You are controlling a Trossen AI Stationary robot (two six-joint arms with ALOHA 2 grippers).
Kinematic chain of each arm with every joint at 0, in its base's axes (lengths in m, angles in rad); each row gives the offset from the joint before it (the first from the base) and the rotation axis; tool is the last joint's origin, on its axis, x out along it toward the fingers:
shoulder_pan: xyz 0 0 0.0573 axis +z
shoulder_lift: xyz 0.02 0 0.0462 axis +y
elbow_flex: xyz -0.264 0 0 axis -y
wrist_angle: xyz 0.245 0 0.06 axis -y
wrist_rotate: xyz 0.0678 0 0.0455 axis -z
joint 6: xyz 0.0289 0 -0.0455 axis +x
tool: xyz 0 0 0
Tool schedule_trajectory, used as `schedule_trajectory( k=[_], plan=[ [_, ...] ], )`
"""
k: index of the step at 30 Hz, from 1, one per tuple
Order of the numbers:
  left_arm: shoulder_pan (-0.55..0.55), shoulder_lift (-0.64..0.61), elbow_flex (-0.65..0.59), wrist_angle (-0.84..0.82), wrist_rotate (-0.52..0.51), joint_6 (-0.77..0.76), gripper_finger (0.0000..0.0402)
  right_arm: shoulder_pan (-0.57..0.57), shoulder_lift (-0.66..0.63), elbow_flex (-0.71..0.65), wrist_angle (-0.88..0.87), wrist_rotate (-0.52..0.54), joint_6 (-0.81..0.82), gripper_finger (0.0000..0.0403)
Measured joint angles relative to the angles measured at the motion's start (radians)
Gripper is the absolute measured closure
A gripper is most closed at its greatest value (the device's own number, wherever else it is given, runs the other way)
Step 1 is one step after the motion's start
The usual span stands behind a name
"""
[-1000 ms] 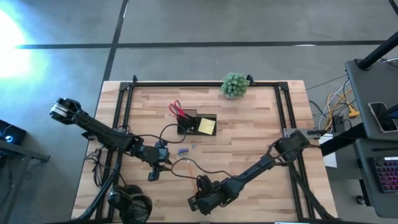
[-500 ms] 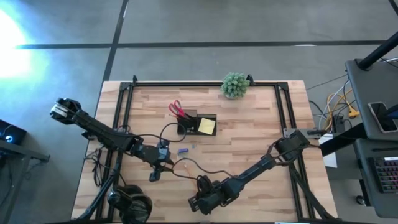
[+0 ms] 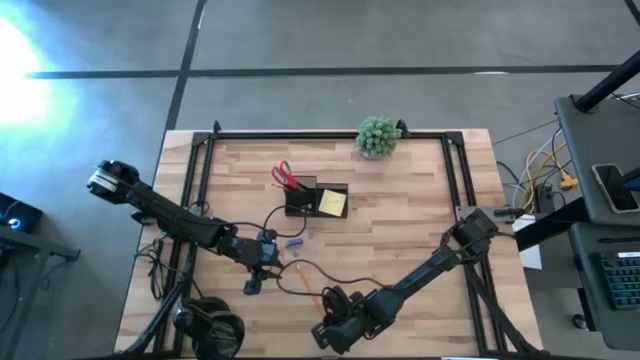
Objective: Pick and place office supplies into organizer
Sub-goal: Put the orange pencil into the desk organizer
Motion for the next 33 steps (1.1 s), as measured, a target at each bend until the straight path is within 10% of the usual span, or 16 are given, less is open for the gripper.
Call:
schedule_trajectory(
  k=[33],
  plan=[
    [0.001, 0.030, 0.001, 0.019, 0.020, 0.003, 0.0284, -0.024, 0.055, -0.003, 0.009, -0.001, 0.004, 0.0394]
  ],
)
